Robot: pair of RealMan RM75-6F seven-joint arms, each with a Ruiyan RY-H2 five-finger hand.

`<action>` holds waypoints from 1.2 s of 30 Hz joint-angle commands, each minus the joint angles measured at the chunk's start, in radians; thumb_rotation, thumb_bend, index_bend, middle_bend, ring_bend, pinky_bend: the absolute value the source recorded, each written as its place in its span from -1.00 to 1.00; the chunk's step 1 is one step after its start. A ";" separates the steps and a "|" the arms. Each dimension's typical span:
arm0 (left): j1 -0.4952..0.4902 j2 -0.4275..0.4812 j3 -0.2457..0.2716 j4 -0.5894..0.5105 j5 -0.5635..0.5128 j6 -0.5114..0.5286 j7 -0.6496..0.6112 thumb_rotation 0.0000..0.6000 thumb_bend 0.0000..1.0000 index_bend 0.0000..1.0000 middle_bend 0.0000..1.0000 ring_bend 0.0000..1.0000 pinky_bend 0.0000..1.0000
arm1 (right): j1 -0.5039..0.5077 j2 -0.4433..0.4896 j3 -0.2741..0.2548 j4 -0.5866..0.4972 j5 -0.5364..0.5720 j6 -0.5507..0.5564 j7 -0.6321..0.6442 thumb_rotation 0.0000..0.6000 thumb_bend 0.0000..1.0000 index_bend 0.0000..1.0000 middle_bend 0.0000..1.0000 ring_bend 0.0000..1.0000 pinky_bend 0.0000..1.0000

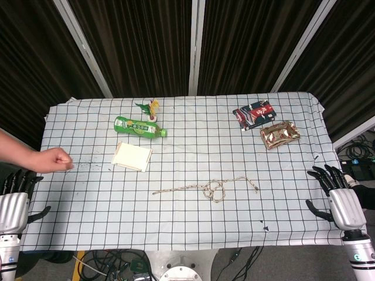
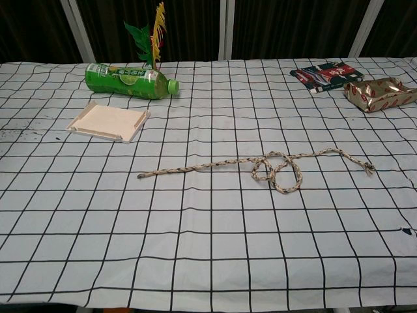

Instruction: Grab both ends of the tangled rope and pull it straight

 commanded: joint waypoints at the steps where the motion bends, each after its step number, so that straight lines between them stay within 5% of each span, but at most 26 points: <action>1: 0.000 -0.004 0.000 0.006 -0.001 0.001 -0.003 1.00 -0.81 -0.54 -0.82 -1.00 -1.00 | 0.002 -0.001 0.000 -0.002 0.002 -0.004 -0.003 1.00 -0.59 -0.61 -0.73 -1.00 -1.00; 11: 0.002 -0.006 0.002 0.014 0.008 0.007 -0.012 1.00 -0.81 -0.54 -0.82 -1.00 -1.00 | 0.024 0.004 -0.002 -0.016 -0.004 -0.034 -0.018 1.00 -0.58 -0.61 -0.73 -1.00 -1.00; 18: -0.001 -0.007 0.000 0.018 0.008 0.003 -0.016 1.00 -0.81 -0.54 -0.82 -1.00 -1.00 | 0.144 -0.006 0.025 -0.039 0.034 -0.224 -0.046 1.00 -0.49 -0.50 -0.70 -1.00 -1.00; 26: -0.006 -0.007 -0.002 0.023 -0.001 -0.010 -0.020 1.00 -0.81 -0.54 -0.82 -1.00 -1.00 | 0.296 -0.146 0.091 0.022 0.151 -0.426 -0.169 1.00 -0.49 -0.17 -0.60 -1.00 -1.00; 36: -0.016 -0.012 -0.007 0.053 -0.018 -0.034 -0.048 1.00 -0.81 -0.54 -0.82 -1.00 -1.00 | 0.411 -0.368 0.110 0.196 0.229 -0.527 -0.300 1.00 -0.46 -0.05 -0.56 -1.00 -1.00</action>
